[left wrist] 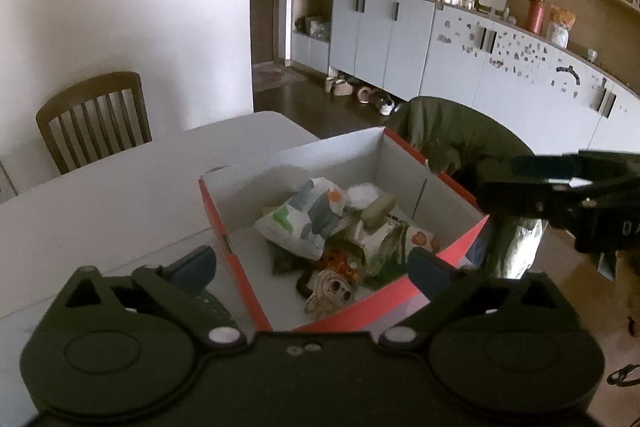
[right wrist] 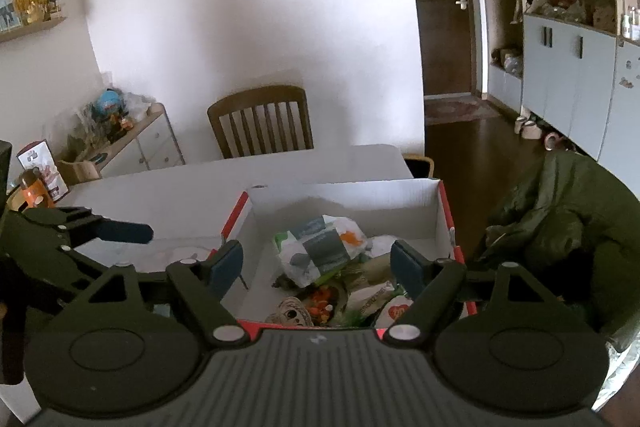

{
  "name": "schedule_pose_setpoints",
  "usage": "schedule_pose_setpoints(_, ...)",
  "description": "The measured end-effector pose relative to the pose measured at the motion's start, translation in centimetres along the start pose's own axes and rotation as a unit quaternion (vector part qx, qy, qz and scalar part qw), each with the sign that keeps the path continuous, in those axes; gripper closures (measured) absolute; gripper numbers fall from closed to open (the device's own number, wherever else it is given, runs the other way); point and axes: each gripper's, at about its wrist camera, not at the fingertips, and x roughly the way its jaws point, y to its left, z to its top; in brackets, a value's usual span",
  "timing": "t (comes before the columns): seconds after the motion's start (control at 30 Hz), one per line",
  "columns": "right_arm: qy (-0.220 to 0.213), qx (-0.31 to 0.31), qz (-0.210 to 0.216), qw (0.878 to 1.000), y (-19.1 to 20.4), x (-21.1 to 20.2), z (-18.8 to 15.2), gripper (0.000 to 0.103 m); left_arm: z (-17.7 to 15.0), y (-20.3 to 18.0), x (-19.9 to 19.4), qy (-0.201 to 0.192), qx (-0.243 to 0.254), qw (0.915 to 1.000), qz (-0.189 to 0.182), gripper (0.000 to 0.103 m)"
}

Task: Organize objects

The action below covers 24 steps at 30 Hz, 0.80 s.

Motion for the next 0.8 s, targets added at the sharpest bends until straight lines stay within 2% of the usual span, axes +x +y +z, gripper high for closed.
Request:
schedule_pose_setpoints(0.17, -0.004, 0.024, 0.0, 1.0, 0.4, -0.9, -0.6, 0.019, -0.3, 0.6, -0.5, 0.0, -0.018, 0.9998, -0.005, 0.001)
schedule_pose_setpoints(0.43, -0.008, 0.013, -0.009, 1.0, 1.5, -1.8, -1.5, 0.013, -0.5, 1.6, -1.3, -0.009, -0.055, 0.9984, -0.007, 0.001)
schedule_pose_setpoints(0.8, -0.02, 0.0, -0.015, 1.0, 2.7, -3.0, -2.3, 0.007, -1.3, 0.8, -3.3, -0.023, -0.044, 0.9987, 0.005, 0.001)
